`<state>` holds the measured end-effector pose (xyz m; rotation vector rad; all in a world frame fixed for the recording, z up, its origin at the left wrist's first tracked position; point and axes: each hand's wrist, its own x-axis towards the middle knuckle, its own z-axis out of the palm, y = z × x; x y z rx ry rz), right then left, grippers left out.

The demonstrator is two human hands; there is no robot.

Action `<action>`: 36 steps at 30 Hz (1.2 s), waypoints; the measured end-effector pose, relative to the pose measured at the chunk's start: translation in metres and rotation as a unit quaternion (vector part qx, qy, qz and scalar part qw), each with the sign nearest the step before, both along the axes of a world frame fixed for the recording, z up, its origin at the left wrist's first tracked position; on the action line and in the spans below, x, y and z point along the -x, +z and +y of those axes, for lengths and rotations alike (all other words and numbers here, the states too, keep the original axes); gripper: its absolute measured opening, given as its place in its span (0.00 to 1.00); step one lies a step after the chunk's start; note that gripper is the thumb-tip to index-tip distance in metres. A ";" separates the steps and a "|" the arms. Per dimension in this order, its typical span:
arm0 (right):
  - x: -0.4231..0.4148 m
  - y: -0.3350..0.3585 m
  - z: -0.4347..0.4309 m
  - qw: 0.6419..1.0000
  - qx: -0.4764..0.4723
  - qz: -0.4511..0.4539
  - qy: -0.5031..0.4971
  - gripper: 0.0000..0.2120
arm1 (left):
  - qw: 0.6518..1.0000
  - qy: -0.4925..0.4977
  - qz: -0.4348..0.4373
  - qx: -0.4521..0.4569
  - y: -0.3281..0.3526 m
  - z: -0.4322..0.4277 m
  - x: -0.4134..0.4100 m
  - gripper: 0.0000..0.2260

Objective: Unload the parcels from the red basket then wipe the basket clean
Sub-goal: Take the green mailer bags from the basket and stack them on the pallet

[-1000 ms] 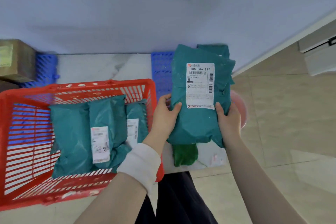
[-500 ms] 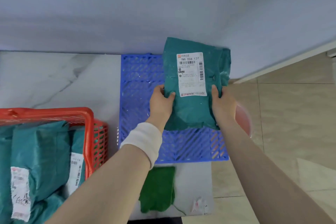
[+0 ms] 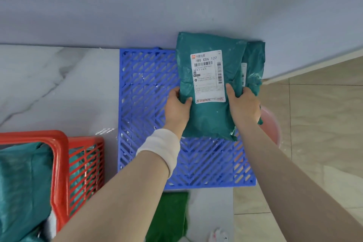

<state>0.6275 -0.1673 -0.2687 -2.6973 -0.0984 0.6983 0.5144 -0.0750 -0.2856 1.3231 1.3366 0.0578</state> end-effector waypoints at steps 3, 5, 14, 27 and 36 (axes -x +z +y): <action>0.009 0.021 -0.004 0.999 -0.037 -0.021 -0.015 0.26 | 1.000 -0.001 0.002 -0.006 0.021 0.001 0.007 0.17; 0.020 0.040 -0.006 0.998 -0.040 -0.036 -0.010 0.28 | 1.000 -0.011 -0.003 -0.019 0.039 -0.001 0.016 0.17; 0.118 0.134 -0.015 0.995 -0.067 -0.044 0.059 0.26 | 0.994 -0.023 -0.030 -0.105 0.134 -0.011 0.095 0.15; 0.318 0.215 0.017 0.989 -0.071 -0.075 0.101 0.24 | 0.956 -0.145 -0.019 -0.253 0.223 0.023 0.289 0.14; 0.437 0.216 0.050 0.976 -0.047 -0.024 0.212 0.23 | 0.964 -0.106 0.095 -0.223 0.225 0.061 0.423 0.16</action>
